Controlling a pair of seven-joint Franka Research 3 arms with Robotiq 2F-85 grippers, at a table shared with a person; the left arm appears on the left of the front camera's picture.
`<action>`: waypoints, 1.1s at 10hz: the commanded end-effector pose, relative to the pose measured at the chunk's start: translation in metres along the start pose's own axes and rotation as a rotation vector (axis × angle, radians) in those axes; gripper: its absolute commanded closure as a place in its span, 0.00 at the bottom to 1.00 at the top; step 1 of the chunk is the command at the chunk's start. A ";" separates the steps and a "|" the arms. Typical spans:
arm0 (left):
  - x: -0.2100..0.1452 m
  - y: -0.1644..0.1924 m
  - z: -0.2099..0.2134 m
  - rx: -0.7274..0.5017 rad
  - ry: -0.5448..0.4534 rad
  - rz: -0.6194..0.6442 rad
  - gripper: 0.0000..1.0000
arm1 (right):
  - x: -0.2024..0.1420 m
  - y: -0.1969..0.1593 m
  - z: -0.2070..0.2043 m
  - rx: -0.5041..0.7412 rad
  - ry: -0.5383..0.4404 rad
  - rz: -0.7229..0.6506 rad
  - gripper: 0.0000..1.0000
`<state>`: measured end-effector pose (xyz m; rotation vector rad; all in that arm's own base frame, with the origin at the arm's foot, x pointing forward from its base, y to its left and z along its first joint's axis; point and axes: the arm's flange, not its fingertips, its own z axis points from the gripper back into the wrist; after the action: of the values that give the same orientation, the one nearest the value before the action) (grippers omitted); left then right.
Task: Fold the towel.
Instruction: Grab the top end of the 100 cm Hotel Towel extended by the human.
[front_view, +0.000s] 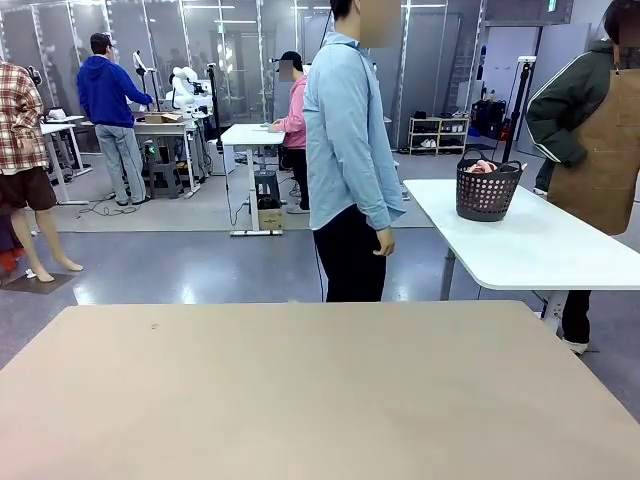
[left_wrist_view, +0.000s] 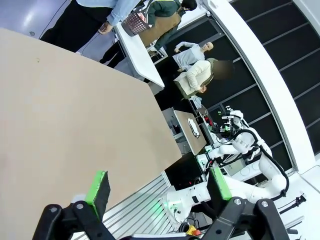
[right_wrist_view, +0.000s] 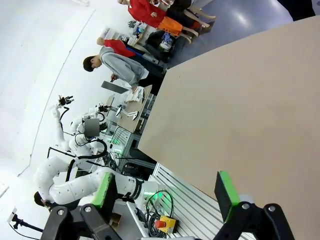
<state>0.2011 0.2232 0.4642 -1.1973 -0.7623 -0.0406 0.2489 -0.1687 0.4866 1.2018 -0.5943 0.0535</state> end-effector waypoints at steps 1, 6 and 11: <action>0.002 -0.001 0.001 -0.021 -0.009 -0.023 0.00 | 0.003 0.000 0.000 0.013 -0.007 0.025 0.00; 0.002 -0.001 0.001 -0.021 -0.009 -0.023 0.00 | 0.003 0.000 0.000 0.013 -0.007 0.025 0.00; 0.002 -0.001 0.001 -0.021 -0.009 -0.023 0.00 | 0.003 0.000 0.000 0.013 -0.007 0.025 0.00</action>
<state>0.2006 0.2227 0.4647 -1.1960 -0.7622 -0.0438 0.2500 -0.1695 0.4880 1.2000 -0.5948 0.0560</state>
